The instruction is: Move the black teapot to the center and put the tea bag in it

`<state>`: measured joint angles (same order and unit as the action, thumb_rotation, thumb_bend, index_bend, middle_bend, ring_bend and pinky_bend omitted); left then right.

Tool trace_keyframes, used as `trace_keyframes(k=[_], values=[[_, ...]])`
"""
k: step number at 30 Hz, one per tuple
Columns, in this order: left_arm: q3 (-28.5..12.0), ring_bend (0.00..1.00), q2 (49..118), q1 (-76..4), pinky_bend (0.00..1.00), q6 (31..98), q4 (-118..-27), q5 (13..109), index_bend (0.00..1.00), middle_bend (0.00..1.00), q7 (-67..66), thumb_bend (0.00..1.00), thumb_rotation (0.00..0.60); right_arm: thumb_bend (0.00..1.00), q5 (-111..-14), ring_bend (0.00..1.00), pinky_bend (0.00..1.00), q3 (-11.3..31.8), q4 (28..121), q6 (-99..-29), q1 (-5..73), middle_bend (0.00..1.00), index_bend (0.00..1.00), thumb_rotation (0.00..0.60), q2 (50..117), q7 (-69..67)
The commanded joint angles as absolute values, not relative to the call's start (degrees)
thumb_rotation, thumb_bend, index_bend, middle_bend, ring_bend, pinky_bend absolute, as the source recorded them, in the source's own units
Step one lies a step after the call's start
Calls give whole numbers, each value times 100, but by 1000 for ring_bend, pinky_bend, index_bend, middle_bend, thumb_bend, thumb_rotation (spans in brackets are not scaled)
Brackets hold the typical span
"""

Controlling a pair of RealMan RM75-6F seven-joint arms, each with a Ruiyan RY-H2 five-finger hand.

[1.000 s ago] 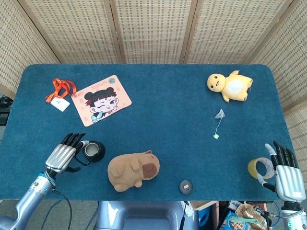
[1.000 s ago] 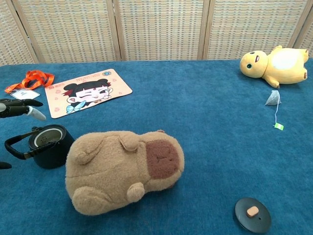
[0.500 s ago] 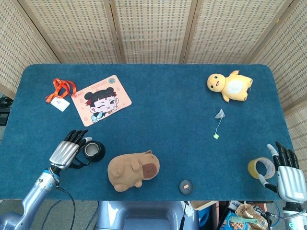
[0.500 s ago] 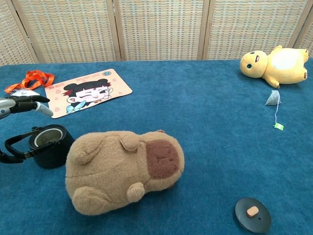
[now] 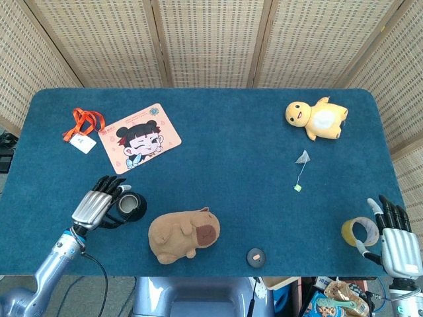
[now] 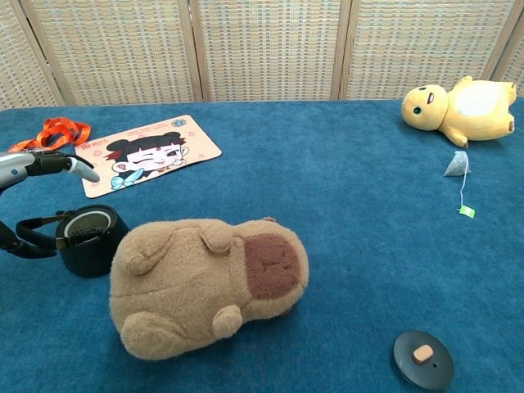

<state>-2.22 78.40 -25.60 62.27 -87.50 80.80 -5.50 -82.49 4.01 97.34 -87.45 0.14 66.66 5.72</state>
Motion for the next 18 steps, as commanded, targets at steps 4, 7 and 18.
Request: trace_keyframes(k=[4,7,18], values=[[-309,28,7812,-2610,0,6219,-8759,8034,192,132,-407,271,600,380,-8238,0,22,402,9734,-8755,0,25,0,600,6667,570],[-349,35,7833,-2644,0,6213,-8728,8019,207,142,-351,347,600,380,-8234,0,22,406,9743,-8763,-7,24,0,600,6656,568],[-447,66,8055,-2767,0,6113,-8573,7913,388,191,-236,475,600,380,-8210,0,22,419,9790,-8768,-20,25,0,600,6619,604]])
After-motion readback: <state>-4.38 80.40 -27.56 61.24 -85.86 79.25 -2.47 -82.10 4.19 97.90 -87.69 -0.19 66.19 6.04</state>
